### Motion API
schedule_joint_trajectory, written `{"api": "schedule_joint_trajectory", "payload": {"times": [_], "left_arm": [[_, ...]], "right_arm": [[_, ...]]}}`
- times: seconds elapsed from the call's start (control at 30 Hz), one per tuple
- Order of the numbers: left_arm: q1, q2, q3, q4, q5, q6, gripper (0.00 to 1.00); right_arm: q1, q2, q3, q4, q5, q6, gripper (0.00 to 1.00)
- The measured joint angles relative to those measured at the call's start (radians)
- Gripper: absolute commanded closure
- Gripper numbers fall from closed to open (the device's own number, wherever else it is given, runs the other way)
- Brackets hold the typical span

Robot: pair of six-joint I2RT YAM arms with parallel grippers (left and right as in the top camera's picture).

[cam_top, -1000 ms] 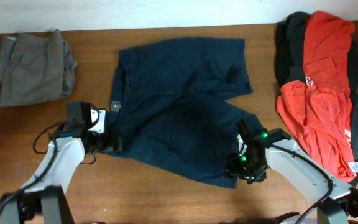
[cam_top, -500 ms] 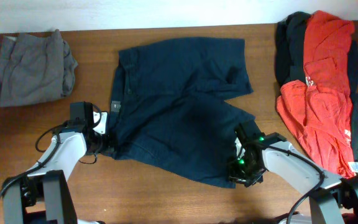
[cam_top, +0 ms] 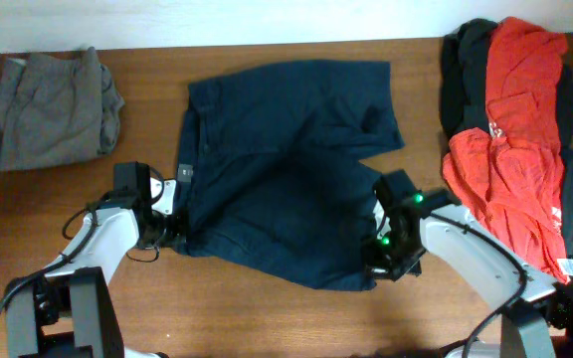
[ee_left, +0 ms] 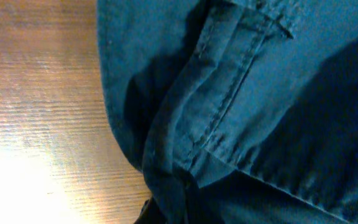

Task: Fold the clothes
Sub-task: 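Lift the shorts' bottom edge with both grippers and fold it upward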

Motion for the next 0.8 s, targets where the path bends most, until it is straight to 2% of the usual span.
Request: {"api": "schedule_joint_trajectory", "payload": {"times": [0.13, 0.23, 0.43, 0.8], "left_arm": [[0.0, -0.014, 0.053, -0.088, -0.001, 0.0, 1.0], [0.003, -0.087, 0.093, -0.125, -0.001, 0.0, 1.0], [0.013, -0.296, 0.114, -0.171, -0.008, -0.012, 1.0], [-0.004, -0.647, 0.114, -0.278, 0.033, -0.047, 0.99]], "right_arm": [[-0.002, -0.023, 0.116, -0.131, 0.055, -0.008, 0.96], [-0.026, -0.062, 0.182, -0.2, 0.089, -0.012, 0.96], [-0.139, -0.161, 0.21, -0.275, 0.114, -0.05, 0.96], [-0.372, -0.392, 0.227, -0.356, -0.004, -0.169, 0.96]]}}
